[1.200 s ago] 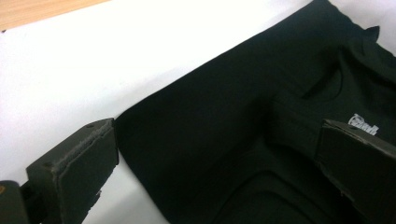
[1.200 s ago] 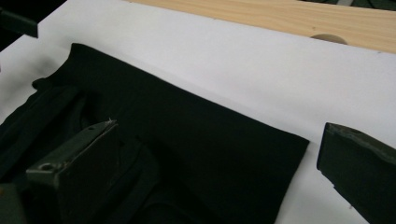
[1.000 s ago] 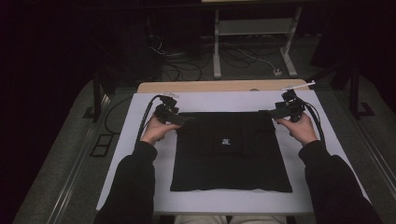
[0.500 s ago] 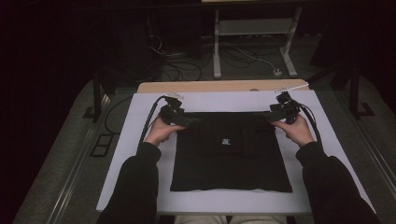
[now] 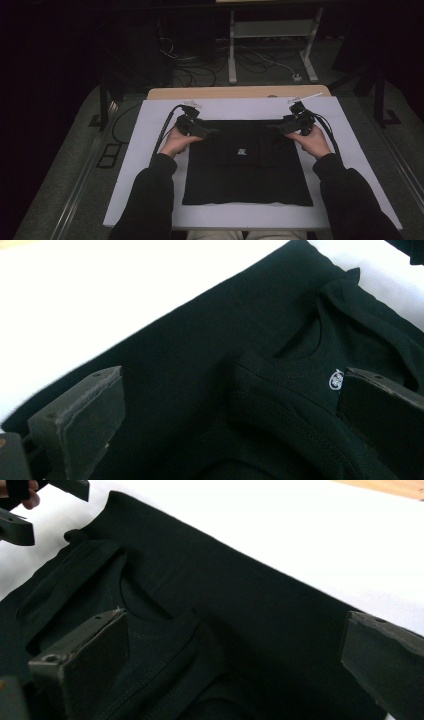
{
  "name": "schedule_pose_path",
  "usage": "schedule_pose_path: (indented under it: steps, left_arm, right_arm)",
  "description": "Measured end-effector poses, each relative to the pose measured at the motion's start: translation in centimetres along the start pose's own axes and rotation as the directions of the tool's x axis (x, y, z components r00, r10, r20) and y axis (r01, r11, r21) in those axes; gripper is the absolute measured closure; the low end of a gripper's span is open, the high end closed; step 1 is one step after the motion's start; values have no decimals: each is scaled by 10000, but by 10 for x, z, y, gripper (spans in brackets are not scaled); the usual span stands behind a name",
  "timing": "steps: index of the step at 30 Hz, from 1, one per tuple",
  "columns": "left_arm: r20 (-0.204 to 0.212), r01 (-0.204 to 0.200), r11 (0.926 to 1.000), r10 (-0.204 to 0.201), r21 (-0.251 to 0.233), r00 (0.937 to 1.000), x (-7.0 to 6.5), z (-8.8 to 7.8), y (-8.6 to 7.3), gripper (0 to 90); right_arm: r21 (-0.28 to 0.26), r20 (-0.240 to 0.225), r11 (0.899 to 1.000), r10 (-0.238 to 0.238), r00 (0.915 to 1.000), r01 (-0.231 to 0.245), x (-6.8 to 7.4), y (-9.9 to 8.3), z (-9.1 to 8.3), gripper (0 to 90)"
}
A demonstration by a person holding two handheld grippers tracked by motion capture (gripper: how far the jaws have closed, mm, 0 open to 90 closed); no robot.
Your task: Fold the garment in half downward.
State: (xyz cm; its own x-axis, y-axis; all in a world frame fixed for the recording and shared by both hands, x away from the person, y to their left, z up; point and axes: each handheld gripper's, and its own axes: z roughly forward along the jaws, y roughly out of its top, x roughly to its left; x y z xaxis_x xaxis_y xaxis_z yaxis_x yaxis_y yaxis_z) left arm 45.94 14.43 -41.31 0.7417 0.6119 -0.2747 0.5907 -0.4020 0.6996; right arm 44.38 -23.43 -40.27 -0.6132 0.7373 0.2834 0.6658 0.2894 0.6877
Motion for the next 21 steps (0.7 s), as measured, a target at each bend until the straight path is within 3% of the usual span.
schedule_pose_path:
  steps: [9, 16, 21]
  left_arm:
    - [219, 211, 9992, -219, 346, 9995, 1, 9, -3, 0]
    - [520, 310, 9991, -325, 297, 9981, 0, 15, -4, 61]
    - [767, 678, 9971, -703, 341, 9946, 5, 19, -6, 134]
  right_arm:
    - [254, -290, 9997, 56, 9996, -48, 2, -3, 11, 42]
    - [370, -514, 9993, 2, 9987, 18, 5, -5, 17, 93]
    - [366, -688, 9993, 12, 9976, 14, 5, -7, 20, 135]
